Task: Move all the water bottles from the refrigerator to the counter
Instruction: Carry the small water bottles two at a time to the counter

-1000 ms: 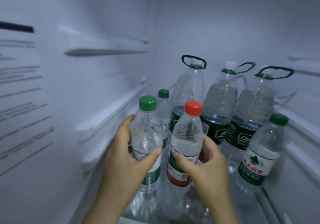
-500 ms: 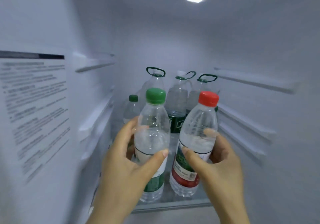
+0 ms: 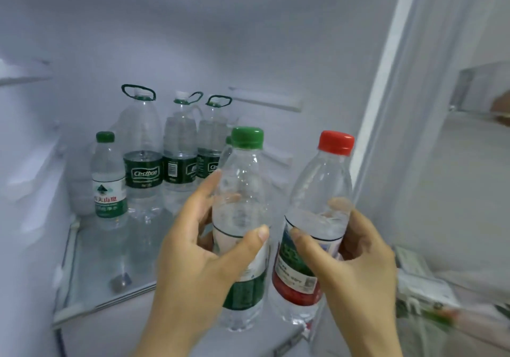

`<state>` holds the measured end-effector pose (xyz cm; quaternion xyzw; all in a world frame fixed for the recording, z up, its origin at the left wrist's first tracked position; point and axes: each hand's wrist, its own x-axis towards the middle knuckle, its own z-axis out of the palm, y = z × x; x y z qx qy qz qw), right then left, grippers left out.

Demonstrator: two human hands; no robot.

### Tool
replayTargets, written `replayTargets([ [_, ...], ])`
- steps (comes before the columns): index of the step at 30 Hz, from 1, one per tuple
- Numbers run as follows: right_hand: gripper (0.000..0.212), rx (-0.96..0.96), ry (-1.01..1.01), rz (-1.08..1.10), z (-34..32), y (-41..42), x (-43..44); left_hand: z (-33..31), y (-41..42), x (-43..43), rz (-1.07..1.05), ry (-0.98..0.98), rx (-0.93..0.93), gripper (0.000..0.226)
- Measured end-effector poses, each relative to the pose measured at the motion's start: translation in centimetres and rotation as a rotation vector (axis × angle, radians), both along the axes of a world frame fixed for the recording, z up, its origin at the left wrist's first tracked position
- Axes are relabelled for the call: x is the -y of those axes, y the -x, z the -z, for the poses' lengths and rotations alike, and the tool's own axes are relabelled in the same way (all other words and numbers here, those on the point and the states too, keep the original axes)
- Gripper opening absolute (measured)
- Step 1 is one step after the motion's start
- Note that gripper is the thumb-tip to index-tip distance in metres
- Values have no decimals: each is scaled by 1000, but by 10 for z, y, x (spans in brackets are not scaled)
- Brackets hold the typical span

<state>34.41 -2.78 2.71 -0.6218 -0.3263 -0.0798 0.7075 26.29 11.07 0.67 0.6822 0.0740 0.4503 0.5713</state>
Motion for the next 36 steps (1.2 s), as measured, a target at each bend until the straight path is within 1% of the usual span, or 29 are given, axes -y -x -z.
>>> replayTargets([
  [2,44,8,-8,42,-3,1,21,-3,-6,15,58,44,6,86],
  [3,42,5,-17,61,-4,1,32,-4,-10,24,87,65,10,84],
  [8,37,31,-31,203,-10,3,93,-10,-28,73,221,104,19,79],
  [12,41,69,-36,304,-17,7,151,-15,-42,129,321,104,18,84],
  [16,46,74,-32,417,-20,13,218,-18,-54,195,418,104,9,75],
  [19,49,76,-20,499,-22,19,270,-18,-59,247,466,106,4,73],
  [20,49,72,-19,521,-23,21,288,-18,-60,266,489,107,2,74],
  [23,38,59,-18,606,-19,28,338,-18,-64,316,565,96,-11,78],
  [29,40,-12,-29,816,-12,41,423,-13,-80,404,802,101,-52,76],
  [36,46,-49,-27,1077,-10,53,492,-17,-105,487,1085,124,-54,74],
])
